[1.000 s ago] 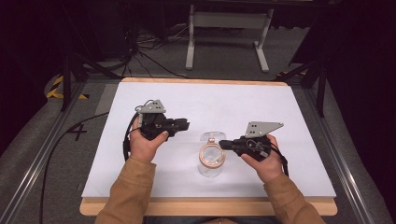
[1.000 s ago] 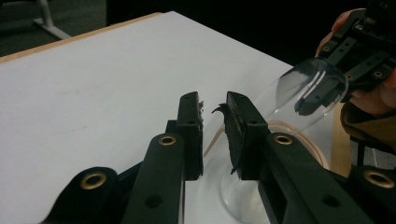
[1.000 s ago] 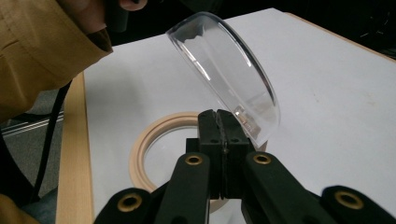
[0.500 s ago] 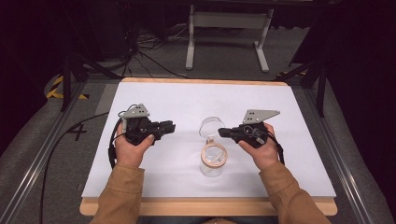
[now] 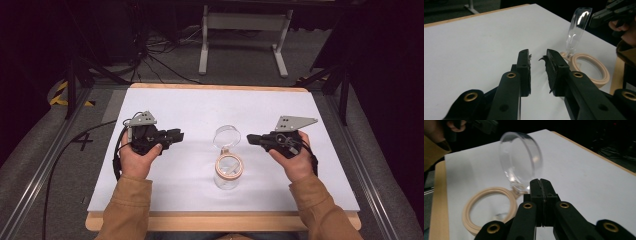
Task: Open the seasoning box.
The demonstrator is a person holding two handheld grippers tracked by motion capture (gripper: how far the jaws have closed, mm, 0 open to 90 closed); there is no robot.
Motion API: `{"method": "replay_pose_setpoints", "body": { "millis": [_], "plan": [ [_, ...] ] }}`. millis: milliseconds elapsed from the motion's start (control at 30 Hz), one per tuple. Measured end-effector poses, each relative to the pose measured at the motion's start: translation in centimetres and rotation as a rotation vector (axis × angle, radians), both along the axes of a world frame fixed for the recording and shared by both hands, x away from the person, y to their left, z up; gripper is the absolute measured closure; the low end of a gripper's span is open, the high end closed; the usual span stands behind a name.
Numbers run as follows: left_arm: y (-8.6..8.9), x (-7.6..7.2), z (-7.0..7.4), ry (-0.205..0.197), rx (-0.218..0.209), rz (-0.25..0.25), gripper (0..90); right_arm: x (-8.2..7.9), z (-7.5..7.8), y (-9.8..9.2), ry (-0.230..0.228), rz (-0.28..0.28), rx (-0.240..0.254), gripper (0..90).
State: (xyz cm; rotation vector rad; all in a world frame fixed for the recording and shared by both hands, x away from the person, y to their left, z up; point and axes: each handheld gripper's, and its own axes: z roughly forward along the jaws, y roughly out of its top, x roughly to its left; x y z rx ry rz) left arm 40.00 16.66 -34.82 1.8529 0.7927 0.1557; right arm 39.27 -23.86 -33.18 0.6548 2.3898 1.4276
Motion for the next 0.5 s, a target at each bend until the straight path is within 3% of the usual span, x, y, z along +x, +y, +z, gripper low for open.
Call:
{"method": "replay_pose_setpoints", "body": {
  "millis": [233, 367, 500],
  "plan": [
    [0.8, 0.1, -0.3, 0.001, 0.001, 0.024, 73.2, 1.1, 0.0, -4.7, 0.008, -0.123, -0.017, 90.0],
    [1.4, 0.5, -1.3, -0.011, 0.076, 0.028, 73.4, 1.7, -0.6, -7.6, 0.018, -0.197, -0.045, 90.0],
    [2.5, 1.0, -2.2, 0.012, 0.049, 0.049, 73.7, 2.1, -1.3, -10.2, 0.032, -0.258, -0.056, 90.0]
  ]
}}
